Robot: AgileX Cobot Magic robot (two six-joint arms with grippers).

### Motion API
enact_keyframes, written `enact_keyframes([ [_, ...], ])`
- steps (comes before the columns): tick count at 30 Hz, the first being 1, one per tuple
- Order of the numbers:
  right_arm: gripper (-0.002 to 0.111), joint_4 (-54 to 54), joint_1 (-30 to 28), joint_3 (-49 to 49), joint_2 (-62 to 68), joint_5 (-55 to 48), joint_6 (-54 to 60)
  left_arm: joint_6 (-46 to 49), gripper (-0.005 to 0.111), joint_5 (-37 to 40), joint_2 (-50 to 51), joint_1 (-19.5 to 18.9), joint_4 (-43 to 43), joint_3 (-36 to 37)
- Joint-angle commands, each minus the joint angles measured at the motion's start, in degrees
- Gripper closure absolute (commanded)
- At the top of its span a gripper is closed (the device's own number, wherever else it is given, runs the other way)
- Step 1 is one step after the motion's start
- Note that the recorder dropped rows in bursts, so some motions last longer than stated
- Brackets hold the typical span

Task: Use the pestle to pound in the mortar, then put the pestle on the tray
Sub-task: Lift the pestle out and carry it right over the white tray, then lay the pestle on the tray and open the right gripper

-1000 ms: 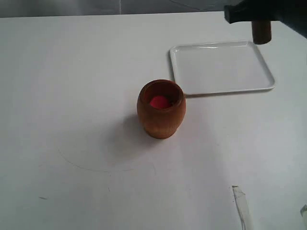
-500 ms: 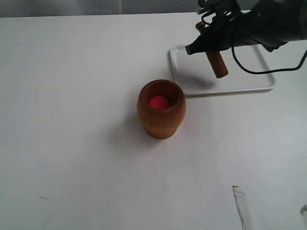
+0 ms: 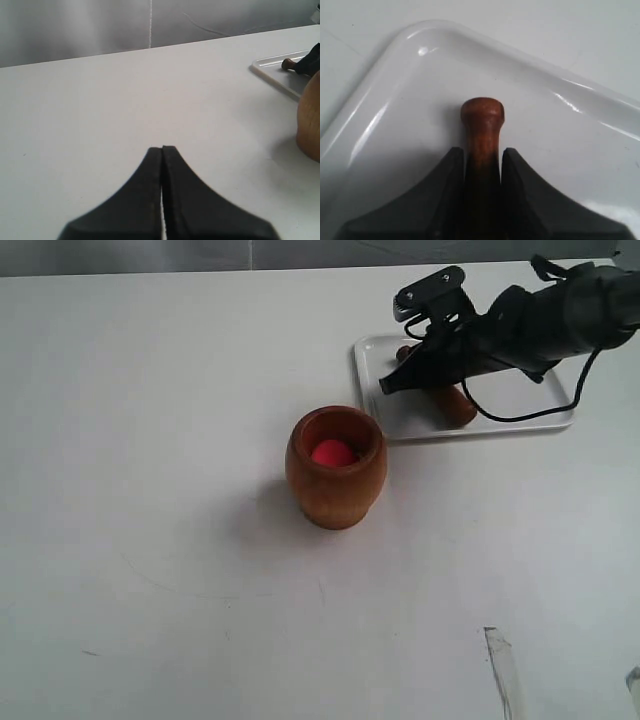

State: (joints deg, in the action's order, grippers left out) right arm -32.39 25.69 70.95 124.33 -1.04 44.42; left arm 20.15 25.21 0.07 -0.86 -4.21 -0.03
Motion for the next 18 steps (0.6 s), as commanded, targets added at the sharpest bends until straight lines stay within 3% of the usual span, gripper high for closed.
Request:
enact_keyframes([
  [1, 0.084, 0.33, -0.53, -0.17, 0.94, -1.09, 0.32, -0.47, 0.107, -0.17, -0.07, 0.44, 0.42, 0.03],
  [6, 0.068, 0.33, -0.53, -0.17, -3.65, -0.87, 0.32, -0.47, 0.107, -0.17, -0.07, 0.44, 0.42, 0.03],
  [13, 0.065, 0.33, -0.53, -0.17, -19.38, -5.99, 0.16, -0.47, 0.107, -0.17, -0.07, 0.44, 0.42, 0.03],
  [15, 0.069, 0.33, -0.53, -0.17, -24.35, -8.67, 0.16, -0.47, 0.107, -0.17, -0.07, 0.44, 0.42, 0.03],
  [18, 0.09, 0.33, -0.43, -1.14, -32.12, -11.16, 0.16, -0.47, 0.107, -0.17, -0.07, 0.44, 0.42, 0.03],
])
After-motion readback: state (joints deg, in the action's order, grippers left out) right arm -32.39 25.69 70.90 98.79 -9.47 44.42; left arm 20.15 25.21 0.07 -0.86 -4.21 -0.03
